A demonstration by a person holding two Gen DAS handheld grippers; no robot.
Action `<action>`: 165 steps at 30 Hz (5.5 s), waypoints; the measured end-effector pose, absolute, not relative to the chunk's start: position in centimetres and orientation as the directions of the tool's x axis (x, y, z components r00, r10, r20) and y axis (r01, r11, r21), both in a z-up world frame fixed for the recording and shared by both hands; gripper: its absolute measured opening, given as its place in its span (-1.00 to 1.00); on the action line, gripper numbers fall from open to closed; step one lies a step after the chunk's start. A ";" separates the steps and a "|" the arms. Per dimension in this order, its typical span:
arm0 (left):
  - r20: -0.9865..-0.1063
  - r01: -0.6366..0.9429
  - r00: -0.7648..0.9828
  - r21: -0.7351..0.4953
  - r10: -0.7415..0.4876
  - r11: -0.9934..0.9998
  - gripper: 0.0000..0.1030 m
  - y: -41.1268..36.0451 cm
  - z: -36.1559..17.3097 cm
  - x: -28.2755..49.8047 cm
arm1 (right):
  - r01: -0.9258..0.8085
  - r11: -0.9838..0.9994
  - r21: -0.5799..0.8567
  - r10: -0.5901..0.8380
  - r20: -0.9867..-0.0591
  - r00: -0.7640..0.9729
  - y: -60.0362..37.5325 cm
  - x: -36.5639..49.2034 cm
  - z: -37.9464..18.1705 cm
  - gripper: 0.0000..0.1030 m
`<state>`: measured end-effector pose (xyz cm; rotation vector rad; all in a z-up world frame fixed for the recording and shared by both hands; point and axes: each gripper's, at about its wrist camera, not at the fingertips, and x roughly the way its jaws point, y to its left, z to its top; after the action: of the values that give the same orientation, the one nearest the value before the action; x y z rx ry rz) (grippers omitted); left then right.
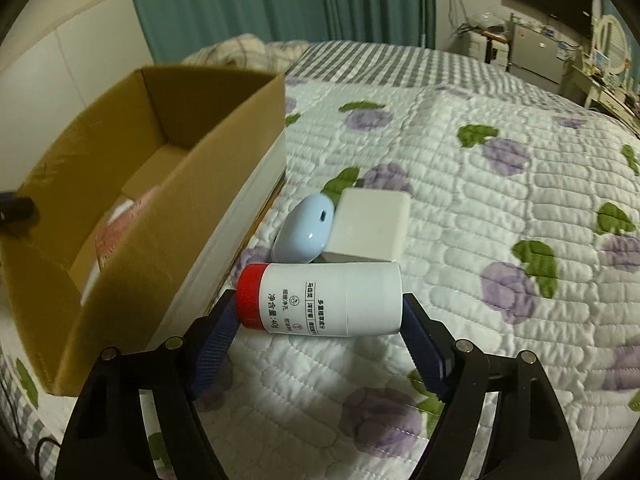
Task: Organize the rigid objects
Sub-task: 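Grasp the red-capped white bottle with the right tool, then carry the white bottle into the box and release it, then grasp the white square power bank with the right tool, then lower the white power bank into the box and release it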
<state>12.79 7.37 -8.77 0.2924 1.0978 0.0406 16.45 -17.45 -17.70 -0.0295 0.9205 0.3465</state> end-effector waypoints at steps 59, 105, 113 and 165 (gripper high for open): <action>-0.869 0.125 0.463 0.259 0.174 0.958 -0.84 7.3 -9.0 12.7 | -0.574 0.818 0.046 0.457 -0.658 0.598 -5.7 13.2 -8.4 0.99; -0.874 0.107 0.448 0.262 0.189 0.959 -0.84 7.1 -8.9 12.8 | -0.498 0.854 -0.149 0.143 -0.854 0.500 -17.0 22.4 -20.2 0.86; -0.873 0.108 0.449 0.264 0.190 0.958 -0.84 7.1 -8.9 12.8 | -0.492 0.860 -0.135 0.156 -0.849 0.505 -16.8 23.6 -20.7 0.77; -0.879 0.105 0.444 0.246 0.176 0.964 -0.84 7.1 -8.7 13.0 | -0.493 0.855 -0.163 0.274 -0.664 0.696 -16.9 15.0 -5.0 0.05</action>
<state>13.00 7.11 -8.71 0.2819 1.1142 0.0449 15.03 -16.88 -5.00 -0.3443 0.6764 0.4372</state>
